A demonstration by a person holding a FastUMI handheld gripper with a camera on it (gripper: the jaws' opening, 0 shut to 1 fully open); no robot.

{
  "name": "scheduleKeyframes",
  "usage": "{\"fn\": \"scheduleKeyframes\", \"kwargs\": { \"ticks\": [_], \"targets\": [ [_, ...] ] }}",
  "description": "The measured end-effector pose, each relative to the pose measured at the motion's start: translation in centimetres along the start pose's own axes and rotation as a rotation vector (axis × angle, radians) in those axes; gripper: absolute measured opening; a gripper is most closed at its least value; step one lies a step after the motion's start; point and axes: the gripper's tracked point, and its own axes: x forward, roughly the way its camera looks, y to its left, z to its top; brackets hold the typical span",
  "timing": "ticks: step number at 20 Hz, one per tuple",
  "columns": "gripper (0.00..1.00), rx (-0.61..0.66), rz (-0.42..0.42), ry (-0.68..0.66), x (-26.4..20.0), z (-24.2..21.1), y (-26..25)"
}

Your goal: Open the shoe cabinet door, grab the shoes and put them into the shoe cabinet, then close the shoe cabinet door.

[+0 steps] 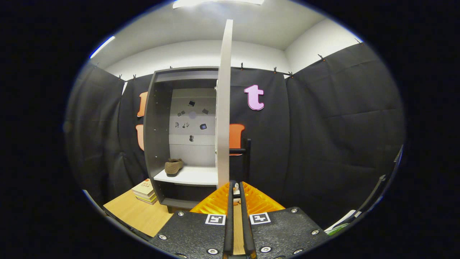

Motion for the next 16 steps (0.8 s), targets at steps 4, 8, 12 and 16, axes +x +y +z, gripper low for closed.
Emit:
{"fn": "scheduleKeyframes", "kwargs": {
  "ticks": [4, 8, 12, 16],
  "targets": [
    [0.1, -0.01, -0.035, -0.004, -0.9, 0.5, 2.8],
    [0.13, 0.005, -0.054, 0.023, -1.1, -1.1, 6.3],
    [0.22, 0.015, -0.068, 0.053, -0.7, -3.1, 9.7],
    [0.38, 0.033, -0.058, 0.089, -0.2, -5.2, 12.5]
  ]
}}
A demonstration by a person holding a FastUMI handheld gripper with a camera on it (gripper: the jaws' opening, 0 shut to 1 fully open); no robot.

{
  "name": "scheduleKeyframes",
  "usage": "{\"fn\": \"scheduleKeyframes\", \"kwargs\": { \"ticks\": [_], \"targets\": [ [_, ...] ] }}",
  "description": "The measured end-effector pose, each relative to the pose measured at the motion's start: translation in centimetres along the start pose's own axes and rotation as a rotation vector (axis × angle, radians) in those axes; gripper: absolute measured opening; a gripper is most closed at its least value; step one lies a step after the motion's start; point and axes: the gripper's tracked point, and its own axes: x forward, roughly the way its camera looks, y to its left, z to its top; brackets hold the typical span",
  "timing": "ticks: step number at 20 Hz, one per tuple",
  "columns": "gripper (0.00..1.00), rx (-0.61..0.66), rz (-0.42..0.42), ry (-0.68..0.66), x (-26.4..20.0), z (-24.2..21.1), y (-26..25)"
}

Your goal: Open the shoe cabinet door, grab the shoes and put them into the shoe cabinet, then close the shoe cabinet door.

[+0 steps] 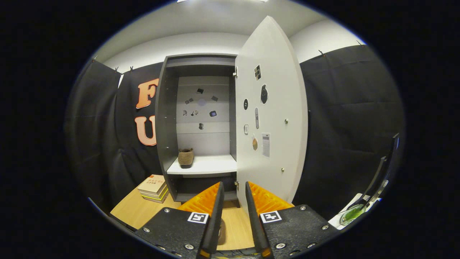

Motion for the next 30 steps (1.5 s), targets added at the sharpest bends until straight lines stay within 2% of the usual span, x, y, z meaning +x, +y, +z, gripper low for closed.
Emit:
{"fn": "scheduleKeyframes", "kwargs": {
  "ticks": [1, 7, 11, 18, 26, 30],
  "targets": [
    [0.44, -0.006, -0.001, 0.001, 0.2, -0.6, 0.4],
    [0.6, -0.018, 0.039, 0.07, 3.1, -6.1, 3.3],
    [0.65, -0.044, 0.102, 0.16, 5.0, -12.2, 5.1],
    [0.65, -0.005, 0.179, 0.247, 8.3, -20.7, 7.9],
    [0.65, 0.013, 0.224, 0.411, 11.6, -32.1, 9.8],
    [0.57, 0.039, 0.224, 0.471, 12.8, -35.9, 10.4]
  ]
}}
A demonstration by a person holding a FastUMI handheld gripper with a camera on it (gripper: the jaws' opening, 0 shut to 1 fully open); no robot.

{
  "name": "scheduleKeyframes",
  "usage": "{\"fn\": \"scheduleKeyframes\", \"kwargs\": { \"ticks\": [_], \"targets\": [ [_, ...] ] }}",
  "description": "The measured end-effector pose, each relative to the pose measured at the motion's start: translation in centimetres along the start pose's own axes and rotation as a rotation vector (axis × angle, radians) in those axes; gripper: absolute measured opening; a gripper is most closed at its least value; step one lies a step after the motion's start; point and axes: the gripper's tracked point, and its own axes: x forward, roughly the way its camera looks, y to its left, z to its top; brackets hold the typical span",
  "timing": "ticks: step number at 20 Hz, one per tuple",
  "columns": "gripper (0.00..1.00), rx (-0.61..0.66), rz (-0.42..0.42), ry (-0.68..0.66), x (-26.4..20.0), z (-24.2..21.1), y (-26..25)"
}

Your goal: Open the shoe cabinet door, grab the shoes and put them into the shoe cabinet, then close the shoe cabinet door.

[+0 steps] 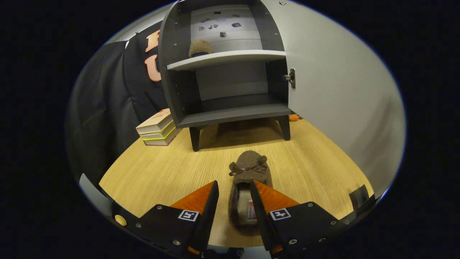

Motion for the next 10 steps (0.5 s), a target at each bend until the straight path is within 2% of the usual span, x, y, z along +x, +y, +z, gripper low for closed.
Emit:
{"fn": "scheduleKeyframes", "kwargs": {
  "ticks": [5, 10],
  "targets": [
    [0.47, -0.005, -0.007, 0.051, 3.4, -2.0, -0.2],
    [0.39, -0.012, -0.005, 0.083, 6.8, -2.2, 0.3]
  ]
}}
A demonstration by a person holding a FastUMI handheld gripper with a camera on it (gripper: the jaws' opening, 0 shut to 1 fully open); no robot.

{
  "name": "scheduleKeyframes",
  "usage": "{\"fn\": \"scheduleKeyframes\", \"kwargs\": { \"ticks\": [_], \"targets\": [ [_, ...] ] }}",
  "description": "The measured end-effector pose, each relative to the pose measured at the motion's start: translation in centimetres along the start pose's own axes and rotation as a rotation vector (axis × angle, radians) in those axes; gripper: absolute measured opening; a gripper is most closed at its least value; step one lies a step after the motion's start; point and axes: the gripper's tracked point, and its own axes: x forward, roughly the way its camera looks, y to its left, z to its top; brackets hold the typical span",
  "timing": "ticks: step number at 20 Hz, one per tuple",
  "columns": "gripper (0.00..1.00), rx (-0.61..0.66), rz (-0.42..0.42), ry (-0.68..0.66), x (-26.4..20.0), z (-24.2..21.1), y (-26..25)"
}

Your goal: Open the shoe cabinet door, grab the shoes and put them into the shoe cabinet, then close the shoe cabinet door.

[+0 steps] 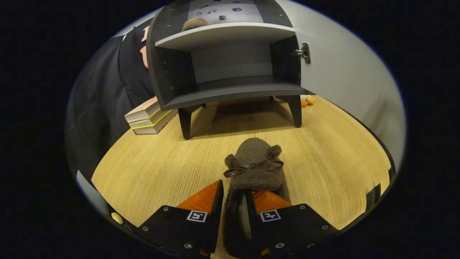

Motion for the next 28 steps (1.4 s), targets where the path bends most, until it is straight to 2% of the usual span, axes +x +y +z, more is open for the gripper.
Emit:
{"fn": "scheduleKeyframes", "kwargs": {
  "ticks": [2, 5, 7, 11, 15, 22, 28],
  "targets": [
    [0.3, 0.021, -0.01, 0.023, 1.0, -0.1, -0.3],
    [0.1, 0.04, 0.013, 0.065, 1.6, -0.5, 0.2],
    [0.06, 0.016, 0.012, 0.065, 1.4, -0.1, -0.1],
    [0.05, 0.031, 0.026, 0.08, -0.8, 0.7, -0.5],
    [0.05, 0.011, 0.047, 0.059, -5.0, 3.2, -0.2],
    [0.05, -0.03, 0.038, -0.049, -10.5, 11.4, 0.9],
    [0.05, -0.022, 0.002, -0.128, -12.4, 19.3, 2.0]
  ]
}}
